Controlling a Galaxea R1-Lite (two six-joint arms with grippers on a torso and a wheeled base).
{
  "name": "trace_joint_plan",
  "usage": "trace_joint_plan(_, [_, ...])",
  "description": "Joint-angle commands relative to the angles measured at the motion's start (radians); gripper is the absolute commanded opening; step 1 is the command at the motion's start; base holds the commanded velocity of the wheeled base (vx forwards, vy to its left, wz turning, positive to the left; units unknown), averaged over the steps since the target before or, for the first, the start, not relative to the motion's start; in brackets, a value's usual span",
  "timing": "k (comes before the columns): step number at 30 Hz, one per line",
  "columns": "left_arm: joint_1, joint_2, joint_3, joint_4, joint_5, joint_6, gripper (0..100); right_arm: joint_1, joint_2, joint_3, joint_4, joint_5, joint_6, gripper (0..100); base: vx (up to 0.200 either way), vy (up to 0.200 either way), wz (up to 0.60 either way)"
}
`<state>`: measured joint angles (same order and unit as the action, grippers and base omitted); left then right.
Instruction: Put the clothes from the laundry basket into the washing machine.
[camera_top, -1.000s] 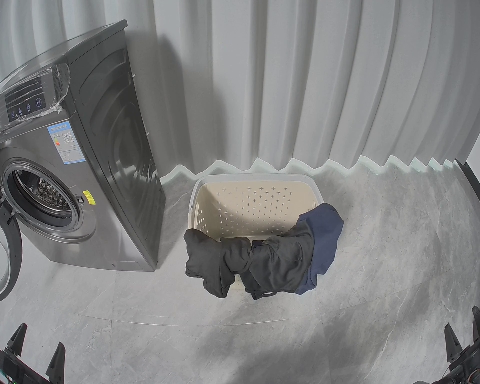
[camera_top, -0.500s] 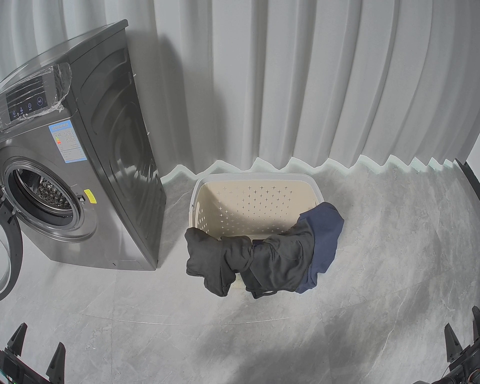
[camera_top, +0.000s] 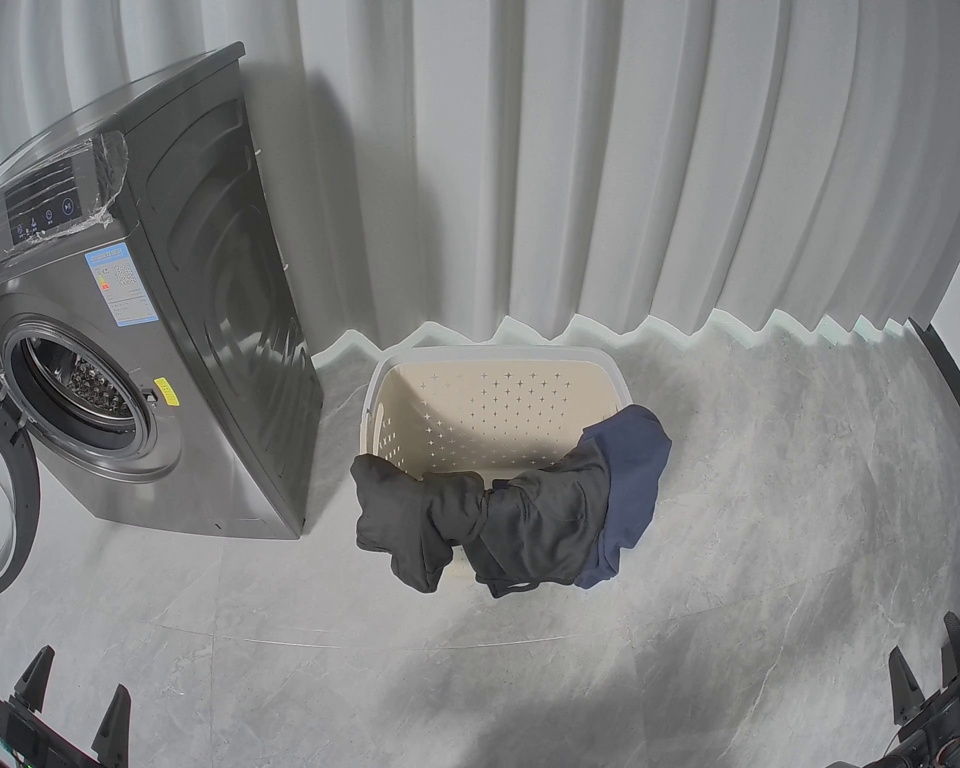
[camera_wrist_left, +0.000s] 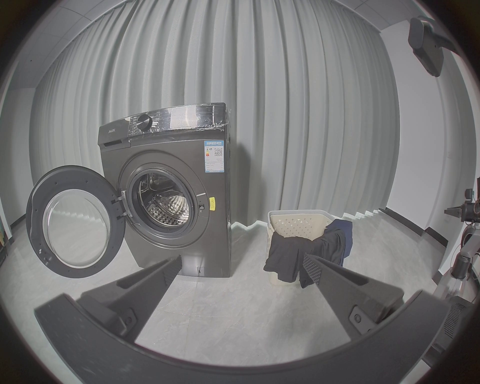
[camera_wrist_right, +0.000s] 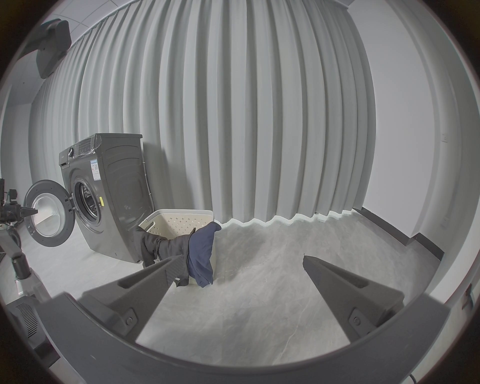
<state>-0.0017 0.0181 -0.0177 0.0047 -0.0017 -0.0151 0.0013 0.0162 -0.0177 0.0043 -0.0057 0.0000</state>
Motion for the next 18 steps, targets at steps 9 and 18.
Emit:
trace_joint_plan(9, [0.000, -0.018, 0.016, 0.000, 0.000, 0.000, 100, 0.002, -0.016, 0.016, 0.000, 0.000, 0.000, 100, 0.000, 0.000, 0.00])
trace_joint_plan(18, [0.000, -0.018, 0.016, 0.000, 0.000, -0.002, 100, 0.002, -0.016, 0.016, 0.000, 0.000, 0.000, 100, 0.000, 0.000, 0.00])
